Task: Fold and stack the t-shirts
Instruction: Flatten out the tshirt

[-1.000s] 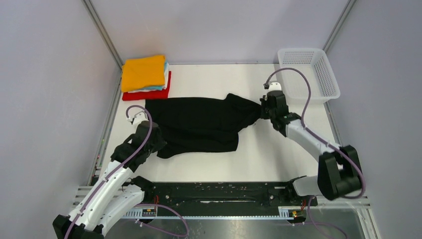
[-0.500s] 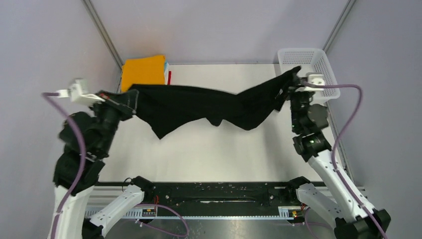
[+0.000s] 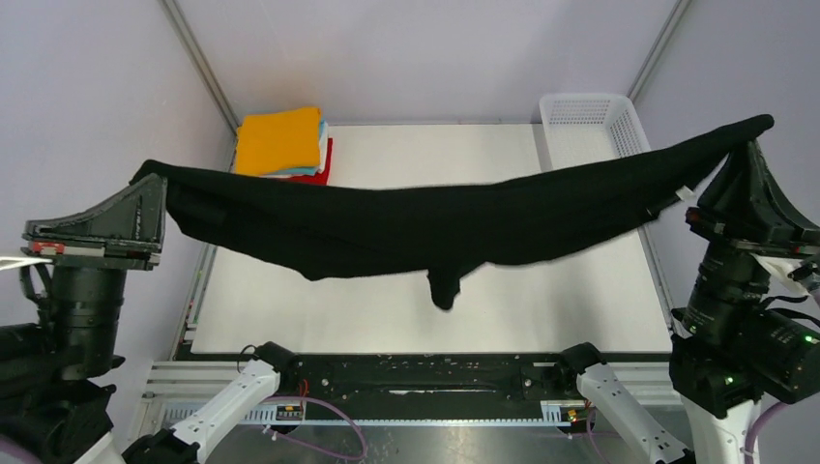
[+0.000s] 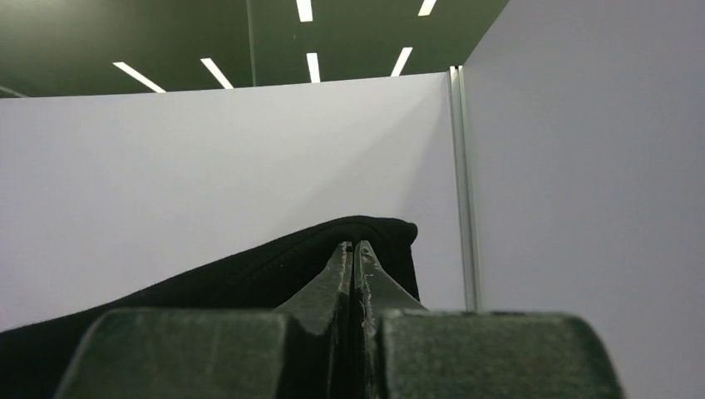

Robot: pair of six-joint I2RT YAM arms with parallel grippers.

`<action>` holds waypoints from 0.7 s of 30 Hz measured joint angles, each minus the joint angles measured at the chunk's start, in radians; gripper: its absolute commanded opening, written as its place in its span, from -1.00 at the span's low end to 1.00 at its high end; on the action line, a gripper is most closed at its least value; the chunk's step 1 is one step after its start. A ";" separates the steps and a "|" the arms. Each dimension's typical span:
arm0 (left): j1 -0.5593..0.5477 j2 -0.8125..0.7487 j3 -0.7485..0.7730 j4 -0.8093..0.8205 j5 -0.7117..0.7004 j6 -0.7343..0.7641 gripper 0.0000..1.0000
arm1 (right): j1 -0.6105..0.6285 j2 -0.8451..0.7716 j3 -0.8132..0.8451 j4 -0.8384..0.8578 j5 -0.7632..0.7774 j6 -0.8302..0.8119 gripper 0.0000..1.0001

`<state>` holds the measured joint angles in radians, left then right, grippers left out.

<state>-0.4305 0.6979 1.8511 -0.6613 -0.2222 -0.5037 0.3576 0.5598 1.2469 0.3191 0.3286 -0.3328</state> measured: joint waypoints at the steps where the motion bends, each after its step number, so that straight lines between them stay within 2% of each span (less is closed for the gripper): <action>1: 0.000 -0.022 -0.033 0.006 -0.008 0.001 -1.00 | 0.000 -0.007 0.014 -0.016 0.000 -0.001 -1.00; 6: 0.000 -0.083 -0.249 0.023 -0.121 -0.008 -1.00 | 0.000 0.020 0.011 -0.125 0.050 -0.003 -1.00; 9: 0.000 -0.064 -0.435 0.020 -0.226 -0.041 -0.87 | 0.000 0.087 -0.073 -0.148 0.114 -0.002 -1.00; 12: 0.003 0.024 -0.623 0.007 -0.322 -0.088 -0.87 | -0.005 0.204 -0.225 -0.132 0.179 0.026 -1.00; 13: 0.011 0.082 -0.700 0.012 -0.343 -0.106 -0.81 | -0.012 0.265 -0.284 -0.126 0.189 0.048 -1.00; 14: 0.021 0.135 -0.758 0.018 -0.350 -0.118 -0.66 | -0.021 0.337 -0.337 -0.124 0.193 0.076 -0.94; 15: 0.039 0.195 -0.816 0.036 -0.346 -0.126 -0.44 | -0.030 0.404 -0.378 -0.122 0.192 0.102 -0.60; 16: 0.063 0.266 -0.870 0.055 -0.334 -0.131 -0.29 | -0.037 0.485 -0.417 -0.120 0.189 0.128 -0.12; 17: 0.095 0.360 -0.922 0.072 -0.318 -0.137 0.00 | -0.045 0.570 -0.458 -0.117 0.183 0.157 0.22; 18: 0.120 0.424 -0.946 0.074 -0.309 -0.135 0.48 | -0.048 0.633 -0.486 -0.119 0.180 0.184 0.64; 19: 0.152 0.498 -0.962 0.069 -0.294 -0.138 0.91 | -0.052 0.709 -0.509 -0.130 0.177 0.203 0.90; 21: 0.212 0.612 -0.956 0.058 -0.276 -0.148 0.98 | -0.055 0.806 -0.511 -0.164 0.175 0.243 0.99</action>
<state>-0.2180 1.3094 0.8955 -0.6033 -0.4980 -0.6514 0.3031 1.3663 0.7361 0.1547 0.5034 -0.0902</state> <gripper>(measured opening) 0.863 0.886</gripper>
